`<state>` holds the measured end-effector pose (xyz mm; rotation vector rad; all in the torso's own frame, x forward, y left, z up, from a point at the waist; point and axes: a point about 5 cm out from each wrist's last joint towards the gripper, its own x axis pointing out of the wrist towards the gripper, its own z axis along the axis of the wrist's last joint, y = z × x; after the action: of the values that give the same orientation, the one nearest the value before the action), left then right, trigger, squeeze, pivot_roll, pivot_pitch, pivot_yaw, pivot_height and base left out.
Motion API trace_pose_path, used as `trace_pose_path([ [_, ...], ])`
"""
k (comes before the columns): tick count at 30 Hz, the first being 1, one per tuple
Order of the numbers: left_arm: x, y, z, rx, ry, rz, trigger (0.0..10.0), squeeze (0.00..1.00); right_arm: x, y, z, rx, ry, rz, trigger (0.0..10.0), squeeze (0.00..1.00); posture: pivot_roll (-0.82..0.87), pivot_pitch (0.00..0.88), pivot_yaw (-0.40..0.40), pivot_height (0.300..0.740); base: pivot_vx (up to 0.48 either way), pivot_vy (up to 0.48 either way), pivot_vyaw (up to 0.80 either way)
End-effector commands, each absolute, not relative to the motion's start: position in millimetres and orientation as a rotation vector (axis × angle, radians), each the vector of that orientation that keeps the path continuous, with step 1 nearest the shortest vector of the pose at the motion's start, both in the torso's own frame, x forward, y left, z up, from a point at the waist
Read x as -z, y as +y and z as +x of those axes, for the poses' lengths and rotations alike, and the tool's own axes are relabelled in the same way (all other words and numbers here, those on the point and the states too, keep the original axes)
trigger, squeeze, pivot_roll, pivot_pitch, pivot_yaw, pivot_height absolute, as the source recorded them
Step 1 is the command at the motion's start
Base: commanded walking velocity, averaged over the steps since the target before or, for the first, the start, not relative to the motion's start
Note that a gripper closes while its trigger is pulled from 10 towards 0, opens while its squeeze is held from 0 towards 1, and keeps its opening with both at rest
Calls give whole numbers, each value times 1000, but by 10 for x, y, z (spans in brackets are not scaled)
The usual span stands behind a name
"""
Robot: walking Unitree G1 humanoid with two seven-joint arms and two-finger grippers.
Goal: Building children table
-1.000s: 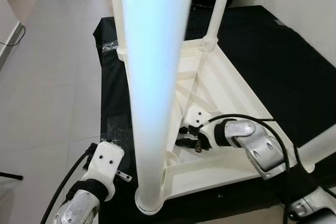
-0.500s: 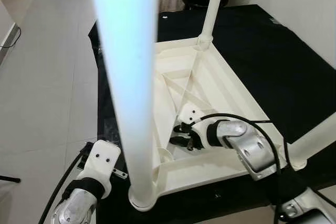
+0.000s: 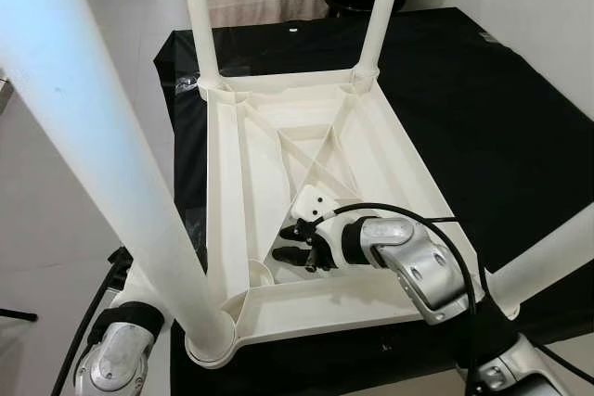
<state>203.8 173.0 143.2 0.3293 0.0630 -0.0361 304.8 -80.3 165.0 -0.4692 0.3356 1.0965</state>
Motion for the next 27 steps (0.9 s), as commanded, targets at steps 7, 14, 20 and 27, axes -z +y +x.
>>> trace_pose_path([
  [7,-1347,1727,1901,10,120,277,10000,0,-1845,-1442,3093,-956,260,-473,10000,0,19,169,-46,740,0,0,0],
  [14,-1318,1824,1876,-34,156,253,10000,0,-2130,-1725,3009,-968,154,-375,10000,0,13,167,-39,740,0,0,0],
  [20,-1328,1838,1915,-63,146,253,10000,0,-2180,-1687,3287,-592,42,-224,10000,0,4,164,-42,740,0,0,0],
  [27,-1338,1781,1973,-54,130,254,10000,0,-1991,-1532,3284,-289,-21,-97,10000,0,-1,156,-36,740,-282,0,0],
])
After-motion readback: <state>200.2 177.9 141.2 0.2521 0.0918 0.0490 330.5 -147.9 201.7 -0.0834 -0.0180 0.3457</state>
